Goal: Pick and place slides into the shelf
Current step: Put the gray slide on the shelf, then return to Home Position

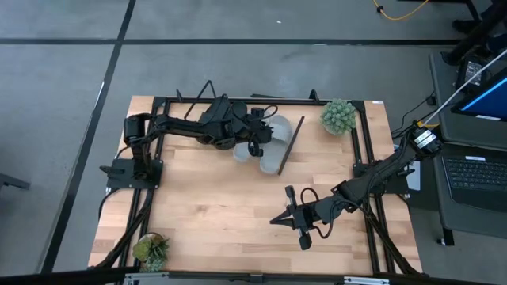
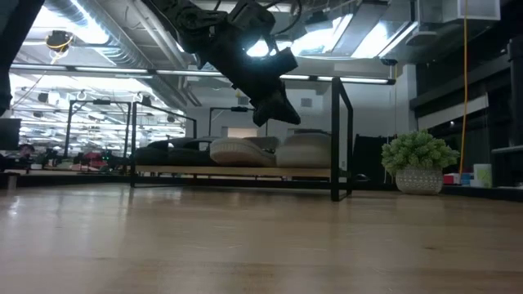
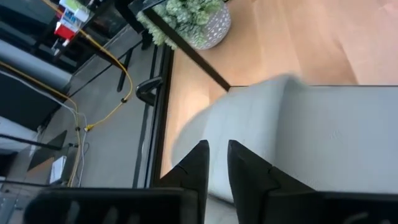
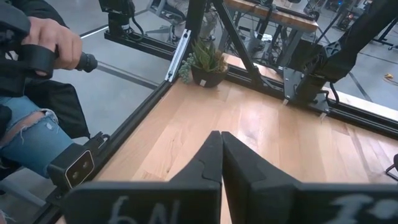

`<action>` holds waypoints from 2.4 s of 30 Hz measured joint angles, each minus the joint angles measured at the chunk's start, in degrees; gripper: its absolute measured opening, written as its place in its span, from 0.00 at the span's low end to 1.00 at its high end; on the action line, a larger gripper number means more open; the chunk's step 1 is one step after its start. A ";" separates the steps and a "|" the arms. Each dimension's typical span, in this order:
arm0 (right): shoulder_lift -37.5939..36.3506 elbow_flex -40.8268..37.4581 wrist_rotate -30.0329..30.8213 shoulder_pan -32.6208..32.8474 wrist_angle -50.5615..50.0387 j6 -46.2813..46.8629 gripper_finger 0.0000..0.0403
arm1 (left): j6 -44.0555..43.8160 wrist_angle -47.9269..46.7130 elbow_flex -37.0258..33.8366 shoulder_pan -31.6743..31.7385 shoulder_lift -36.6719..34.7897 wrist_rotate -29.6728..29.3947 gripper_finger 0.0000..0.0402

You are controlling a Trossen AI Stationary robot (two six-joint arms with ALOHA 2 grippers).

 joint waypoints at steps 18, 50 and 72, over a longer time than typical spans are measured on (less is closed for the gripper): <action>0.00 0.00 -0.02 -0.11 2.02 1.27 0.01 | 2.70 -2.03 0.02 -3.54 -6.95 -3.66 0.19; -25.51 0.02 0.39 -6.53 -22.65 4.52 0.01 | -24.94 -6.32 -34.58 -28.95 -62.01 -12.16 0.00; -36.15 -20.97 -2.83 -10.24 -6.36 6.95 0.01 | -31.94 3.52 -61.90 -14.27 -88.37 9.42 0.00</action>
